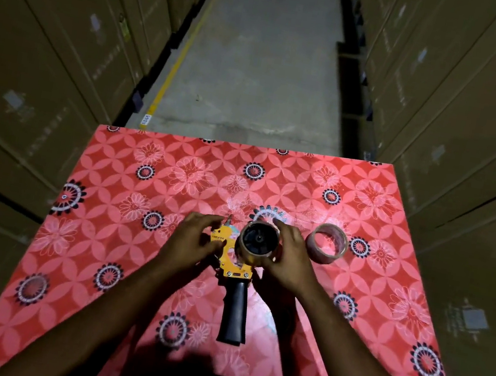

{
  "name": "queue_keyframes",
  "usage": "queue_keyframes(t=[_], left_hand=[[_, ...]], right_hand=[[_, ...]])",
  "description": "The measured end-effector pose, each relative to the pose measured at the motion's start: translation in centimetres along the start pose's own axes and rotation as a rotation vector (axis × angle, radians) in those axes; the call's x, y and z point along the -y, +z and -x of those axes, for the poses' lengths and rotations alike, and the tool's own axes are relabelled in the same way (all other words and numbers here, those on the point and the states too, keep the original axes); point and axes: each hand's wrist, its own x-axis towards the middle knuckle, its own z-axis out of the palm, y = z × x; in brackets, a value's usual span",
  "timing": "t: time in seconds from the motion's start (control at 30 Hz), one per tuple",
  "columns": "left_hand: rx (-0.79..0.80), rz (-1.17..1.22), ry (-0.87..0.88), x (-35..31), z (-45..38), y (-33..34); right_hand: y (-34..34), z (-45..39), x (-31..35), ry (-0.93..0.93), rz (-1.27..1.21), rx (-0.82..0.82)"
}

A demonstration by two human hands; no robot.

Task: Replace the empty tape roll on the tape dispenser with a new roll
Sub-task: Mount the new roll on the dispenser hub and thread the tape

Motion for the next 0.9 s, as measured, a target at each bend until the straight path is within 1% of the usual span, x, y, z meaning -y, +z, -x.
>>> queue_keyframes(t=[0.07,0.1,0.2,0.27,0.33,0.47,0.6,0.67,0.7,0.77,0.83,0.9], left_hand=[[-0.116,0.025,-0.022,1.2,2.1,-0.2],[-0.143,0.016,-0.022,1.9,3.0,-0.2],[-0.159,-0.021,-0.015,3.5,4.5,0.1],[-0.135,-0.071,0.010,3.7,5.0,0.5],[-0.122,-0.123,0.036,3.3,5.3,1.0],[-0.136,-0.238,0.081,2.0,5.3,1.7],[-0.216,-0.324,0.127,1.8,5.0,1.9],[-0.241,-0.448,0.160,2.0,4.9,2.3],[-0.238,-0.511,0.164,2.1,4.9,2.6],[-0.196,-0.556,0.126,2.6,5.2,3.0],[-0.126,-0.551,0.095,3.4,6.0,3.3],[-0.106,-0.491,0.066,3.8,6.9,3.5]], right_hand=[[0.9,1.8,0.0,0.023,0.028,-0.115],[1.6,2.7,0.1,0.030,0.040,-0.128],[3.8,5.4,1.1,0.041,0.044,-0.045],[5.1,6.6,2.0,0.070,0.053,0.018],[6.1,7.3,2.8,0.106,0.081,0.042],[7.0,7.7,3.4,0.159,0.087,0.019],[6.9,7.7,3.7,0.166,0.092,-0.017],[6.8,7.7,3.9,0.184,0.081,-0.032],[6.8,7.8,4.0,0.190,0.071,-0.042],[6.8,7.9,4.2,0.197,0.051,-0.059],[6.8,8.1,4.4,0.202,0.042,-0.065],[6.7,8.3,4.6,0.206,0.023,-0.068]])
